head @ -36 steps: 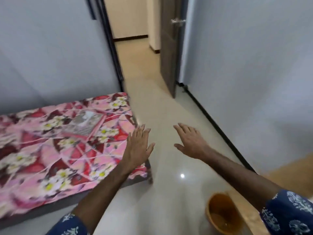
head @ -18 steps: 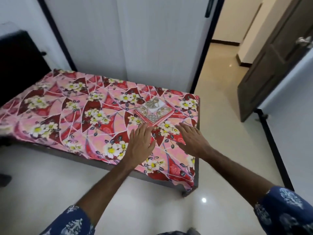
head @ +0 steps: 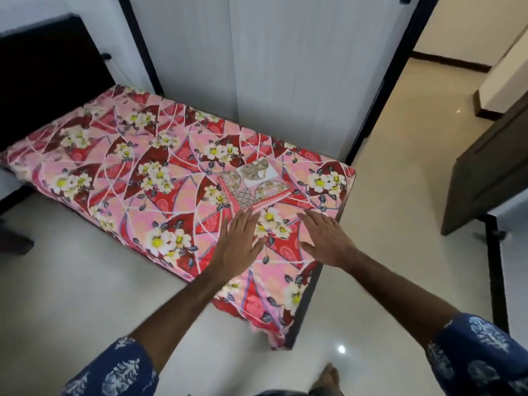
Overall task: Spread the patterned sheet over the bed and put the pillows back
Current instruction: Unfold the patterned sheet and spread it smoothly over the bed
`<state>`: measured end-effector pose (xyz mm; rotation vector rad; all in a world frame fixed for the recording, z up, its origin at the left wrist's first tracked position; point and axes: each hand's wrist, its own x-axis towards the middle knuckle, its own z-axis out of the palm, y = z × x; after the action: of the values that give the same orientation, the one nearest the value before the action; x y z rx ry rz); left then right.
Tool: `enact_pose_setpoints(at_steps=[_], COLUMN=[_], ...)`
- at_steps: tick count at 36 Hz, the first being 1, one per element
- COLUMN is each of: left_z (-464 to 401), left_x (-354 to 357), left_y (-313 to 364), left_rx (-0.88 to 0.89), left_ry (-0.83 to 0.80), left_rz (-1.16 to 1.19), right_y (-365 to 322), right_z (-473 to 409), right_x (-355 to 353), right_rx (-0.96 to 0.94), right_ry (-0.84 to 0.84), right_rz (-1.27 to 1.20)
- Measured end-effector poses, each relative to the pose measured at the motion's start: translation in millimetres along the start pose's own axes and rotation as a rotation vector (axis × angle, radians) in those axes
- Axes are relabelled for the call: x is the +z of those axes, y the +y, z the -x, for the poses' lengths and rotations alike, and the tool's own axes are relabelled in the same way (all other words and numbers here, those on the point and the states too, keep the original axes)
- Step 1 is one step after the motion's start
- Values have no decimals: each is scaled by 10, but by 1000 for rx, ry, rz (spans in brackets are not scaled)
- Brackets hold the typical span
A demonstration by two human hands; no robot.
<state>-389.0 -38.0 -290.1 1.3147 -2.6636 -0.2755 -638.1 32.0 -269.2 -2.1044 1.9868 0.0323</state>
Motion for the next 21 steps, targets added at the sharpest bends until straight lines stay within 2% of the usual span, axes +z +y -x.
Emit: enact_pose_setpoints(at_steps=[5, 9, 14, 21], left_z=[-400, -710, -1043, -1396], left_x=[212, 305, 478, 845], left_y=[716, 1113, 1339, 1320], left_rx=[-109, -136, -229, -360], left_ry=[-43, -63, -65, -52], left_rz=[20, 13, 38, 62], right_y=[980, 1498, 1836, 2135], right_z=[67, -39, -344, -955], right_x=[-192, -301, -303, -243], right_rx=[-70, -121, -193, -313], right_ry=[-26, -32, -83, -147], right_rz=[24, 32, 40, 74])
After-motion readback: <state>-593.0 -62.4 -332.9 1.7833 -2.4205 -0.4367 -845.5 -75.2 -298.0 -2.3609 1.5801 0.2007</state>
